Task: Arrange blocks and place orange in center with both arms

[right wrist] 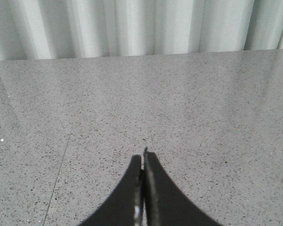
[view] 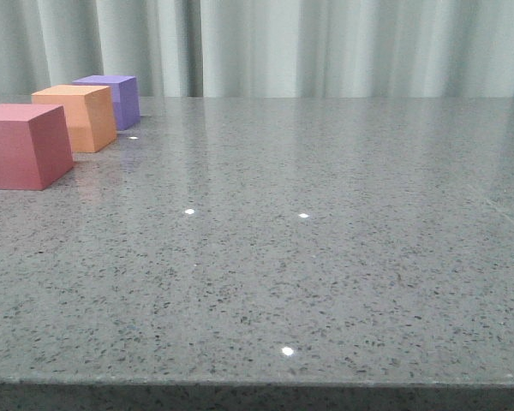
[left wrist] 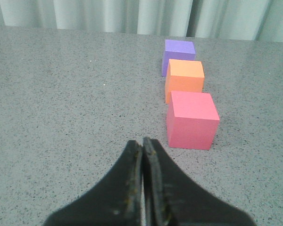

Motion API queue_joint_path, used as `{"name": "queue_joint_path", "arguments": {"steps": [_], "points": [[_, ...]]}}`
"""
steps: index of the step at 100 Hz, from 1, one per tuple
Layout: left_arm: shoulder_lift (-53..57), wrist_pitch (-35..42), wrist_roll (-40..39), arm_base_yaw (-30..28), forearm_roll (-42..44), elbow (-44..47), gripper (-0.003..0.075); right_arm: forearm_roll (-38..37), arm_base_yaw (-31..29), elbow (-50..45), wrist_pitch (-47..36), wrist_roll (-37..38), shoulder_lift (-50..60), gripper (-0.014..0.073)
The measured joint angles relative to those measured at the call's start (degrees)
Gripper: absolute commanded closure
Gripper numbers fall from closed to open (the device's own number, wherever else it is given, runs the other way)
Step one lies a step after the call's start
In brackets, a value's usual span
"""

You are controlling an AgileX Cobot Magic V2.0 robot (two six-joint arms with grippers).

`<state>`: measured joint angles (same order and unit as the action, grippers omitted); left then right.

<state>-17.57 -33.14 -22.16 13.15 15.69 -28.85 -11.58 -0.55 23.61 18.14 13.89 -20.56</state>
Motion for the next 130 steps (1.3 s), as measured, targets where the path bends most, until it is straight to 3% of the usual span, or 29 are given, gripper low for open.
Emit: {"name": "queue_joint_path", "arguments": {"steps": [13, 28, 39, 90, 130], "points": [[0.00, 5.47, 2.06, -0.49, -0.01, 1.95, 0.0741, 0.00, 0.00, 0.00, 0.00, 0.00, 0.00, 0.0662], [0.11, 14.77, 14.00, -1.81, -6.99, 5.63, 0.0741, 0.00, 0.00, 0.00, 0.00, 0.00, 0.00, 0.0662], [0.98, 18.22, 17.57, -2.98, -9.45, 8.49, 0.0741, 0.00, 0.00, 0.00, 0.00, 0.00, 0.00, 0.0662], [17.62, 21.29, 18.73, -5.01, -10.13, 24.50, 0.0741, 0.00, 0.00, 0.00, 0.00, 0.00, 0.00, 0.0662], [17.78, 30.48, 18.73, -9.89, -10.51, 29.03, 0.0741, 0.00, 0.00, 0.00, 0.00, 0.00, 0.00, 0.0662]]}}
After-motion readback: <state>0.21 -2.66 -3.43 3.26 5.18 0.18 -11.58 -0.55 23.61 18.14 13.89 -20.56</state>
